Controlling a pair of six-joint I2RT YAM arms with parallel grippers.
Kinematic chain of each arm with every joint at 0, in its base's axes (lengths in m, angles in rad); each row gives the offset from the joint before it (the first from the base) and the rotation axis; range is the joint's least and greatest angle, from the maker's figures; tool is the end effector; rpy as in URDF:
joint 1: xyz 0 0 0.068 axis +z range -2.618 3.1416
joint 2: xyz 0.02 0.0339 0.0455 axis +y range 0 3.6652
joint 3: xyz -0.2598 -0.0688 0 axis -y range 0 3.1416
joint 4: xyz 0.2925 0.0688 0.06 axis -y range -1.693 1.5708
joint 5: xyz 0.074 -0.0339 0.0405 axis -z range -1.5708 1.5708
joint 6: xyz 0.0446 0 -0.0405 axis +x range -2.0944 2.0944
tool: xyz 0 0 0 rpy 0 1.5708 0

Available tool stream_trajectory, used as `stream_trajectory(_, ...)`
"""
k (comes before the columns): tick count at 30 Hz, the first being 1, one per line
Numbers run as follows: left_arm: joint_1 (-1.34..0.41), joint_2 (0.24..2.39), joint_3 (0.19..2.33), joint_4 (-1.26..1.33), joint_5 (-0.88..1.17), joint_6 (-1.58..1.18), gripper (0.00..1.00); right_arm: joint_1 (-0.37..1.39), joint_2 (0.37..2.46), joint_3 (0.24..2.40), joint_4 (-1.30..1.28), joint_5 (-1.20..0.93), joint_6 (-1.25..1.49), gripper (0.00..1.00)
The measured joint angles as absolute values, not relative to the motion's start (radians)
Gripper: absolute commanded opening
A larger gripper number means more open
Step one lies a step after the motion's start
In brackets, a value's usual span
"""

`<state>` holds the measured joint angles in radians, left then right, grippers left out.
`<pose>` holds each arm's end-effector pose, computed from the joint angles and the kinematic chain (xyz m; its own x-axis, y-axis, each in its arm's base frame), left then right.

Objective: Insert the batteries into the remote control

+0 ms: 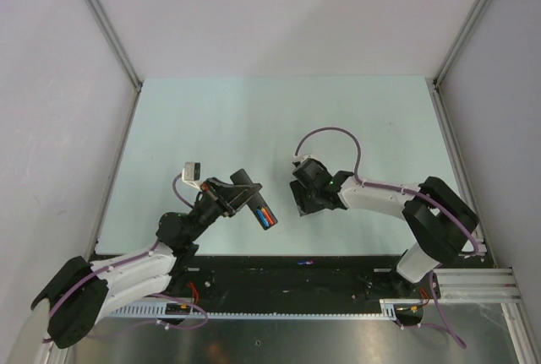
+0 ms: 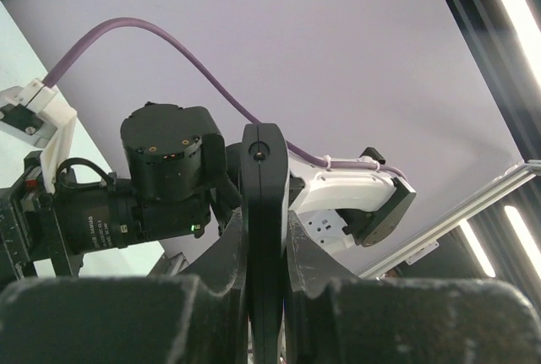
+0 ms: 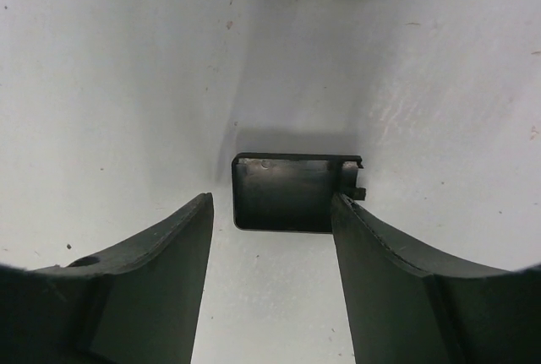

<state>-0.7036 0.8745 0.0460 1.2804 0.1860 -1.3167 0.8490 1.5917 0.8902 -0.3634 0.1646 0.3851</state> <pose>0.1482 -0.1365 0.1893 -0.6545 -0.6921 -0.3043 0.5140 -0.1121 -0.8504 0.2333 0.2540 0.1271 -0.7941 -0.3413 -0.5029 -0.4205 0.9060 0.0492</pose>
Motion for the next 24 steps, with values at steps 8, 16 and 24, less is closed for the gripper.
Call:
stream_trajectory(8, -0.704, 0.874, 0.046, 1.277, 0.186, -1.317, 0.00, 0.854, 1.622, 0.900, -0.360, 0.120, 0.321, 0.54)
stream_trajectory(16, -0.704, 0.874, 0.046, 1.276, 0.186, -1.317, 0.00, 0.906, 1.626, 0.911, -0.403, 0.119, 0.221, 0.59)
stream_trajectory(24, -0.704, 0.874, 0.046, 1.276, 0.186, -1.317, 0.00, 0.941, 1.625, 0.924, -0.474, 0.130, 0.147, 0.66)
